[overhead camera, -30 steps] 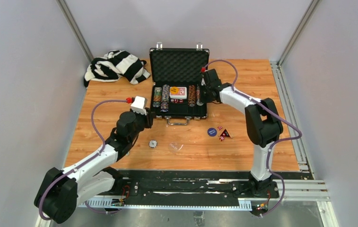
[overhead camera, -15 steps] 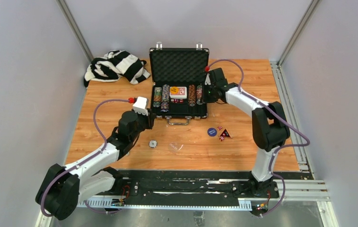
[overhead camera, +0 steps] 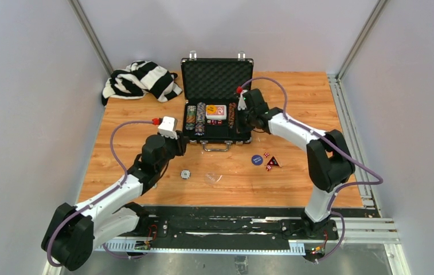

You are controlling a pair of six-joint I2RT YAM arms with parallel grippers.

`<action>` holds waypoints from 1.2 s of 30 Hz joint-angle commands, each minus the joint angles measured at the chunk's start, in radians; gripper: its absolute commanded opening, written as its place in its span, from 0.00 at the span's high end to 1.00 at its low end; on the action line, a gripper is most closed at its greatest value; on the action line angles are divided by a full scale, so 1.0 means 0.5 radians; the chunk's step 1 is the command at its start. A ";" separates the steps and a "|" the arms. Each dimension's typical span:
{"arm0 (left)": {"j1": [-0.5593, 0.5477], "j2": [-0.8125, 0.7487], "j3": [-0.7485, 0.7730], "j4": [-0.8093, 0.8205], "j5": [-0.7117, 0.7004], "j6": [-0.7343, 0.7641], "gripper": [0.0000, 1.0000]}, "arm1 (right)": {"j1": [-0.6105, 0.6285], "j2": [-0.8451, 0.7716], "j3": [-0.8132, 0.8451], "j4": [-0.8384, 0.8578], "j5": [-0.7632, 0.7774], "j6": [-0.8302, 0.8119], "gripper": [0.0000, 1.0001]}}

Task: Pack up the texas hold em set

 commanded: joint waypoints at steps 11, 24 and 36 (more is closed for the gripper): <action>0.365 -0.028 0.212 -0.862 -0.240 -0.900 0.02 | 0.941 -0.017 -0.004 -0.057 0.305 -0.329 0.40; 1.118 0.085 -0.115 -0.491 0.621 -1.260 0.02 | 1.223 0.371 0.291 -0.056 0.473 -0.441 0.29; 1.273 0.103 -0.156 -0.650 0.569 -1.272 0.02 | 1.322 0.607 0.461 -0.139 0.495 -0.442 0.28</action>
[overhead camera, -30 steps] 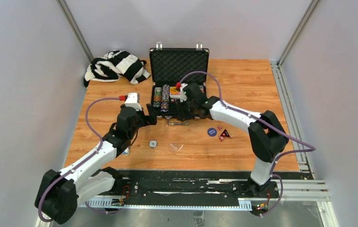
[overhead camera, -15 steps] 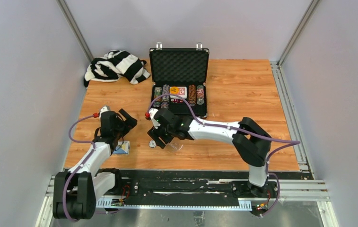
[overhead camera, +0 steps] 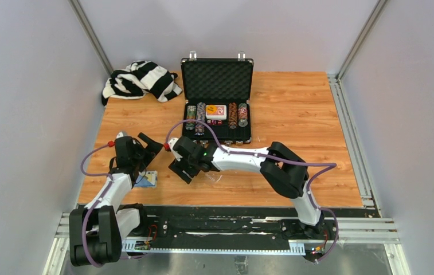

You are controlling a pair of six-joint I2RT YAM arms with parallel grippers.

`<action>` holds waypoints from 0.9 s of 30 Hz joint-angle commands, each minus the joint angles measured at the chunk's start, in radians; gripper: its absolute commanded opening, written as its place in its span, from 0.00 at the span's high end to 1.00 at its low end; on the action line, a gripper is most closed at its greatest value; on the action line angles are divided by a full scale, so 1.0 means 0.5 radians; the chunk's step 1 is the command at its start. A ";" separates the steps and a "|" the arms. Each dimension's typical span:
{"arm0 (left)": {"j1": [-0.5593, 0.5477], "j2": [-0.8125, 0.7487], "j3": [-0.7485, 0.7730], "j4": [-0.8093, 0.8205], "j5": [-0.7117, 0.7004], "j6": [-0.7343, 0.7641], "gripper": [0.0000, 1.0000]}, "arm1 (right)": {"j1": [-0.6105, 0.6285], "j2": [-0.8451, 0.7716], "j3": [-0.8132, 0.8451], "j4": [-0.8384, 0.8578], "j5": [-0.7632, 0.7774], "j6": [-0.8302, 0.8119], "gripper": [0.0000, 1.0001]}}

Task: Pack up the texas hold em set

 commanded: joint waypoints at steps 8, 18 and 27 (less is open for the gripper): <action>0.042 0.066 -0.032 -0.045 0.059 -0.044 0.02 | 0.143 0.116 0.039 -0.096 0.164 -0.002 0.30; 0.043 0.018 -0.048 -0.044 0.068 -0.015 0.02 | 0.137 0.197 0.108 -0.095 0.225 -0.008 0.37; 0.042 0.014 -0.054 -0.025 0.085 0.022 0.01 | 0.091 0.232 0.118 -0.092 0.127 0.024 0.39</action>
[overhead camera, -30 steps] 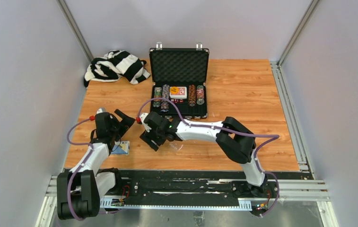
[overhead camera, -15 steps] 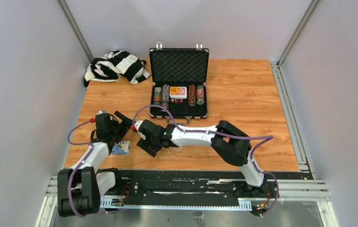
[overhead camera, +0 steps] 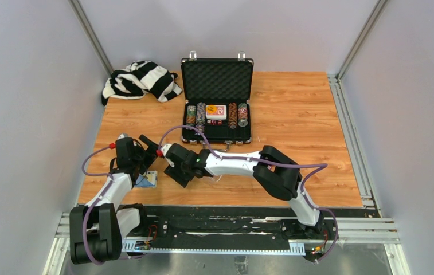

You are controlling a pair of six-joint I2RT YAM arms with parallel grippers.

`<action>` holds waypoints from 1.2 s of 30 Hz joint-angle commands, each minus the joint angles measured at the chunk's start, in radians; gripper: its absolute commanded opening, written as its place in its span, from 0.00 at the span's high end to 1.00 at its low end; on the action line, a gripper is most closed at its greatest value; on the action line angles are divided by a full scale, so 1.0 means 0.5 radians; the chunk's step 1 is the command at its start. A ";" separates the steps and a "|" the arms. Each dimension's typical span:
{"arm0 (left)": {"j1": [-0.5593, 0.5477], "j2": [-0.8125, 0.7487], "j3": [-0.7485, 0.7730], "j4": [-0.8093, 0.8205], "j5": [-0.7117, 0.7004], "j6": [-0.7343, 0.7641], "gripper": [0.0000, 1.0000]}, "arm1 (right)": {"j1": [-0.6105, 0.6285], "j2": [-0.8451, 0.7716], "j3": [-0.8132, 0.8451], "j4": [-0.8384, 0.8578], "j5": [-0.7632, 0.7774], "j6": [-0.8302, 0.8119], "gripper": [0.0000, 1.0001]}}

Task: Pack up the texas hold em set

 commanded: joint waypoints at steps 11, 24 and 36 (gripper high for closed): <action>0.021 0.029 -0.038 0.070 0.071 0.044 0.01 | -0.066 0.096 -0.042 -0.072 -0.005 0.025 0.52; 0.020 -0.003 -0.057 0.087 0.085 0.083 0.02 | -0.087 0.025 -0.086 -0.073 0.057 0.035 0.59; -0.003 -0.075 -0.029 0.135 0.319 0.120 0.02 | -0.157 -0.242 -0.223 -0.004 0.090 0.028 0.59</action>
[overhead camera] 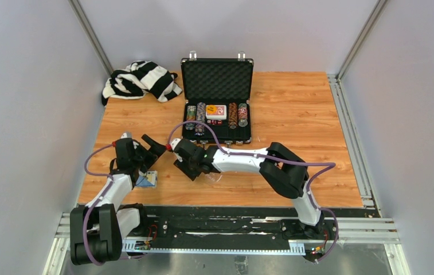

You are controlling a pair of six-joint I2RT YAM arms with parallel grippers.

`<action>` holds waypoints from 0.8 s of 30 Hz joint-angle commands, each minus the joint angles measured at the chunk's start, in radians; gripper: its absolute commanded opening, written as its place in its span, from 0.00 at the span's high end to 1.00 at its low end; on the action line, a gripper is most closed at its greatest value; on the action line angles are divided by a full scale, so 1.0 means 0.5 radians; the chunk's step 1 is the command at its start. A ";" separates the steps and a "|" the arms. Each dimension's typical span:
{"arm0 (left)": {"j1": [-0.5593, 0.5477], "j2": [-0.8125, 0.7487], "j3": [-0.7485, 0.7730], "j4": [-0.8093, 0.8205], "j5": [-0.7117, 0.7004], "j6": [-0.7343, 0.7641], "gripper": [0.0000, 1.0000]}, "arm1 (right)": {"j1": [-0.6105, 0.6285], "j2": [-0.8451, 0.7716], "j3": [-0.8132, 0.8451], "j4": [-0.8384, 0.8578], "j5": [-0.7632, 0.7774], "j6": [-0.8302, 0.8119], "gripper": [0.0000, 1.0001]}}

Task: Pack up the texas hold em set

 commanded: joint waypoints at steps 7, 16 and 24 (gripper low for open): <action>-0.324 -0.083 0.009 0.235 0.326 0.098 0.12 | -0.141 -0.340 -0.248 0.036 0.095 -0.015 0.59; -0.419 0.248 -0.015 0.606 0.738 -0.018 0.31 | -0.187 -0.519 -0.345 0.097 0.096 -0.027 0.58; -0.469 0.397 -0.044 0.948 0.947 -0.224 0.38 | -0.193 -0.590 -0.401 0.159 0.080 -0.036 0.58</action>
